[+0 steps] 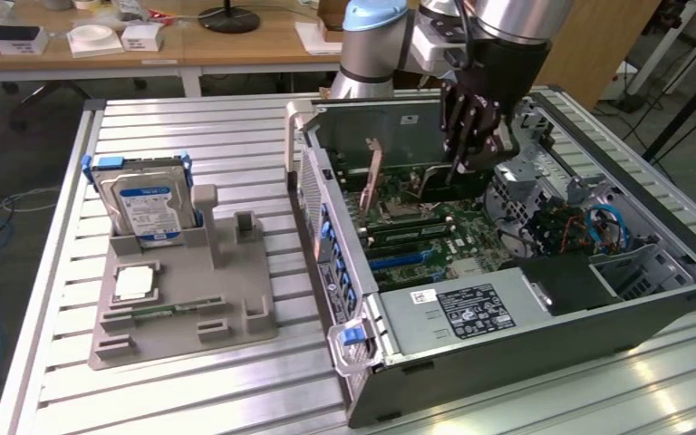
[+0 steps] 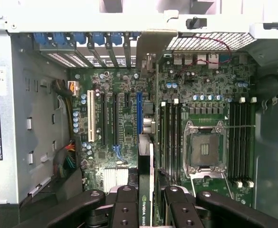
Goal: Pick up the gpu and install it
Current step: 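Insert the gpu into the slot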
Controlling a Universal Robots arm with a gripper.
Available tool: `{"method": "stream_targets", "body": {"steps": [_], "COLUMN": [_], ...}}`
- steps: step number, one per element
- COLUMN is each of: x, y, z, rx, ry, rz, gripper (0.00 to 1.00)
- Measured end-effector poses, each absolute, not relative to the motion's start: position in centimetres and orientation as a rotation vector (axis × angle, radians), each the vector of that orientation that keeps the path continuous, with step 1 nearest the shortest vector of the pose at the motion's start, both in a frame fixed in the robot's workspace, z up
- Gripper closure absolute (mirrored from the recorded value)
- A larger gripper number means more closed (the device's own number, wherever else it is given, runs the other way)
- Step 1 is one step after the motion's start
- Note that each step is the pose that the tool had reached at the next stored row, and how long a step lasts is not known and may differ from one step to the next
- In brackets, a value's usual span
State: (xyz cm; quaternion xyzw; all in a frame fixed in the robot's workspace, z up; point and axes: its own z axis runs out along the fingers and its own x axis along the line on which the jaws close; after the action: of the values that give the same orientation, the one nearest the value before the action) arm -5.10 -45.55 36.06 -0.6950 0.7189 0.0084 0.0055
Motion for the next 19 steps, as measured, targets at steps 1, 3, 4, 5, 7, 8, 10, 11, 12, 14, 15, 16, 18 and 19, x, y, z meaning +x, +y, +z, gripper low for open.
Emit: {"method": "stream_targets", "body": {"steps": [1, 3, 4, 5, 7, 8, 10, 11, 12, 14, 15, 16, 18, 19], "x": [-5.1, -5.1, -5.1, -5.1, -5.1, -5.1, -5.1, -5.1, -5.1, -5.1, -5.1, -5.1, -5.1, -5.1], "y": [-45.6, -45.6, -45.6, -45.6, -45.6, -45.6, -45.6, -45.7, -45.7, -45.7, -45.8, -45.8, -45.9, -45.9], "z": [36.1, 36.1, 36.0, 36.0, 36.0, 36.0, 35.7, 35.5, 35.3, 35.0, 34.8, 34.6, 34.2, 34.1], "rx": [-2.176, -2.176, -2.176, -2.176, -2.176, -2.176, -2.176, -2.176, -2.176, -2.176, -2.176, -2.176, -2.176, -2.176], "ry": [2.251, 2.251, 2.250, 2.250, 2.250, 2.250, 2.250, 2.250, 2.251, 2.251, 2.251, 2.251, 2.251, 2.251], "rz": [0.026, 0.026, 0.026, 0.026, 0.026, 0.027, 0.026, 0.026, 0.026, 0.025, 0.025, 0.025, 0.025, 0.025], "gripper": [0.74, 0.74, 0.74, 0.74, 0.74, 0.74, 0.74, 0.74, 0.74, 0.74, 0.74, 0.74, 0.74, 0.74]}}
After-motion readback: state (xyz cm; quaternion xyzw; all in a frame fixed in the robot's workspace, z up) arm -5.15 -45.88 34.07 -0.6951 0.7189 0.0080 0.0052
